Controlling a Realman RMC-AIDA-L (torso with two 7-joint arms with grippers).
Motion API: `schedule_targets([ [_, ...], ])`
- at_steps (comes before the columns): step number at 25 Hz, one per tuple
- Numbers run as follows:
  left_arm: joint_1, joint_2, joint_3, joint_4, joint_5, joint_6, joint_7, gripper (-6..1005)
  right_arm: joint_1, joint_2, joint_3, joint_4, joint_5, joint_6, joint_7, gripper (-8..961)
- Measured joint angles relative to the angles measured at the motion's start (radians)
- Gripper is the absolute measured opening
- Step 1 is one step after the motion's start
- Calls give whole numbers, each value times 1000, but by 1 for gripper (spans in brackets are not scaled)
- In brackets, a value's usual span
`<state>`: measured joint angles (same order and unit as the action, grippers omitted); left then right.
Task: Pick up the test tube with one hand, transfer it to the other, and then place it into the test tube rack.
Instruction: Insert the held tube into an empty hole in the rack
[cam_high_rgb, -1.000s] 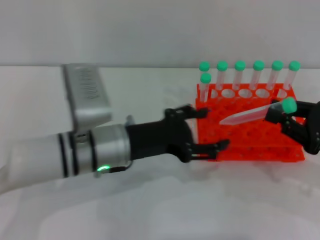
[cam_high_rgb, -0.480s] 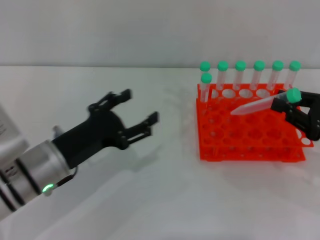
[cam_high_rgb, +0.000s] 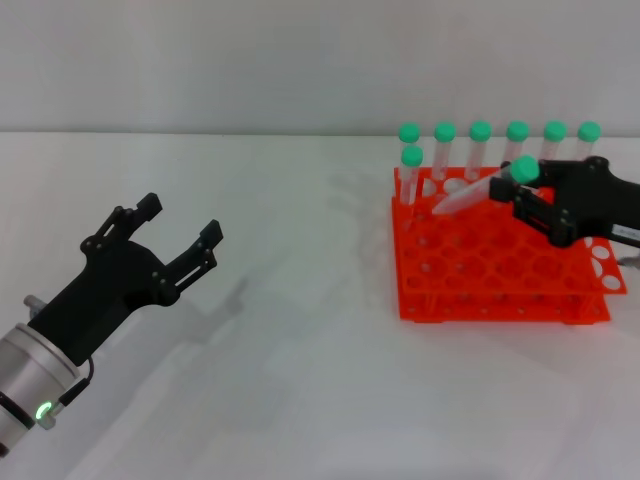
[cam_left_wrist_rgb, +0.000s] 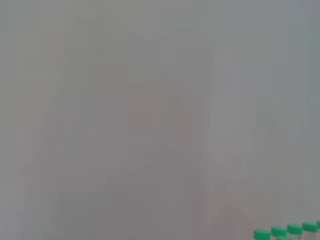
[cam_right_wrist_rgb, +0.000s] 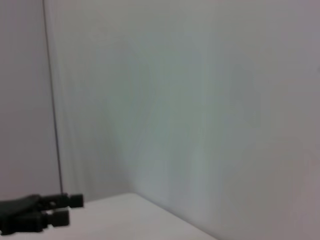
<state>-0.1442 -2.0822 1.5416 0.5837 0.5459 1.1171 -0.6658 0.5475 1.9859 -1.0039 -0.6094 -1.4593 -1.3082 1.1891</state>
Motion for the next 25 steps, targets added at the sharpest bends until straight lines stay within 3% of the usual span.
schedule_targets([
  [8,1,1,-7,-16,-13,-2,2,881,61,-11,-45,-11,-31,124,58,239],
  [20,-12,4,-26,-30,-15,-4,-3,880,104,1,-78,-27,-67,218,79,247],
  [25,-13,5,-48,-32,-9,-6,-3,880,120,-12,-143,-41,-68,268,112,251],
])
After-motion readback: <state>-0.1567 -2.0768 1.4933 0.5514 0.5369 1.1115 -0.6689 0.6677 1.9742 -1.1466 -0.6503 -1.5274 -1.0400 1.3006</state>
